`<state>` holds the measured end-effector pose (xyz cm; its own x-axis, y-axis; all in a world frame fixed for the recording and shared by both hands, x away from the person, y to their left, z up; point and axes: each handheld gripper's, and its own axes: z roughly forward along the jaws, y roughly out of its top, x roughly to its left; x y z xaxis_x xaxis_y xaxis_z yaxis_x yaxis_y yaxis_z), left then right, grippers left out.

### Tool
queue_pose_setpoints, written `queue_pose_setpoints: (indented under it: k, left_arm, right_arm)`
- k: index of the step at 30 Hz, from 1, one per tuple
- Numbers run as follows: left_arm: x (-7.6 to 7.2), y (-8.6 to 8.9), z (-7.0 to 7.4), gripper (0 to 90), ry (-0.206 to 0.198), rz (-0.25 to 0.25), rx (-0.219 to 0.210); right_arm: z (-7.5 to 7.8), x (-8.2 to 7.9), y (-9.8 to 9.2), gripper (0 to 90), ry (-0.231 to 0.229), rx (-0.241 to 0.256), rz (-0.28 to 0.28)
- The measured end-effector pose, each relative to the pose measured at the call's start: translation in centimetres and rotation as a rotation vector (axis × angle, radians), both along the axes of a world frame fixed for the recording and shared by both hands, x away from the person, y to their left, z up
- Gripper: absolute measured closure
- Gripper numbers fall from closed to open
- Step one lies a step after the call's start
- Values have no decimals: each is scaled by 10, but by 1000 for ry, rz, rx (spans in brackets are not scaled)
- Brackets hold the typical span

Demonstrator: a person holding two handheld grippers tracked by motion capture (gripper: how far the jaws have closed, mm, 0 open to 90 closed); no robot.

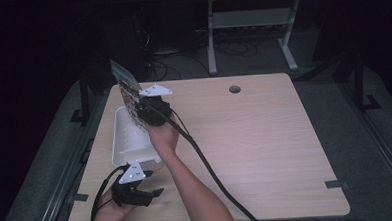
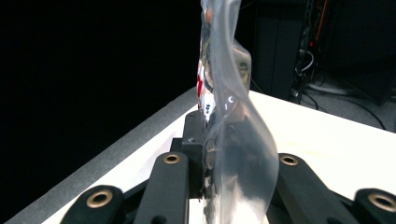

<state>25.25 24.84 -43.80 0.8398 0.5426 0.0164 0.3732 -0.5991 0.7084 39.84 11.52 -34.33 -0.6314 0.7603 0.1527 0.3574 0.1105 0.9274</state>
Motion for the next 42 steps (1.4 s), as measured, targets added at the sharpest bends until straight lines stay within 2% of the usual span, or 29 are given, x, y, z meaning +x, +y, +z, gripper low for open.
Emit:
queue_pose_setpoints:
  k: [1,2,3,4,8,12,13,14,15,16,19,22,26,29,33,34,36,37,38,42]
  left_arm:
    - [0,0,0,286,1,1,0]
    - [0,1,0,288,0,-1,3]
    - [1,1,0,288,2,-4,7]
    - [1,2,-1,288,2,-1,9]
    - [1,3,-1,289,5,6,4]
    - [1,5,0,298,3,10,7]
    - [1,5,0,298,5,14,4]
    - [1,6,-1,298,4,19,3]
    - [1,6,-1,298,4,19,3]
    - [1,6,-1,298,3,15,8]
    - [1,5,-1,297,3,7,15]
    - [1,5,-1,297,3,7,16]
    - [2,5,-1,295,5,13,10]
    - [2,5,-2,295,5,9,8]
    - [2,3,-1,292,3,9,9]
    - [1,3,-1,292,1,5,10]
    - [1,2,-1,292,1,3,10]
    - [1,2,-1,292,2,1,11]
    - [1,2,-1,291,1,1,10]
    - [1,3,-1,290,1,0,6]
  right_arm:
    - [-5,0,0,751,-6,1,9]
    - [-15,1,1,750,2,-21,7]
    - [-15,1,1,750,2,-21,7]
    - [-24,-1,-2,751,-2,-16,7]
    - [-27,-5,-6,751,-7,-17,-11]
    - [-30,-19,-7,751,-69,-56,-65]
    - [-30,-19,-7,751,-69,-56,-65]
    - [-32,-24,-10,751,-79,-56,-113]
    - [-32,-24,-10,751,-79,-56,-113]
    - [-34,-28,-13,752,-79,-39,-147]
    - [-39,-34,-13,752,-90,-20,-156]
    - [-39,-34,-11,752,-104,-36,-146]
    - [-38,-31,-12,751,-95,-37,-134]
    - [-38,-28,-15,748,-94,-38,-115]
    - [-34,-24,-15,722,-94,-69,-71]
    - [-33,-23,-16,708,-97,-81,-71]
    - [-33,-19,-19,605,-73,-54,-41]
    - [-32,-17,-23,539,-60,-44,-42]
    - [-32,-16,-25,512,-48,-38,-38]
    - [-31,-14,-31,495,-32,-22,-6]
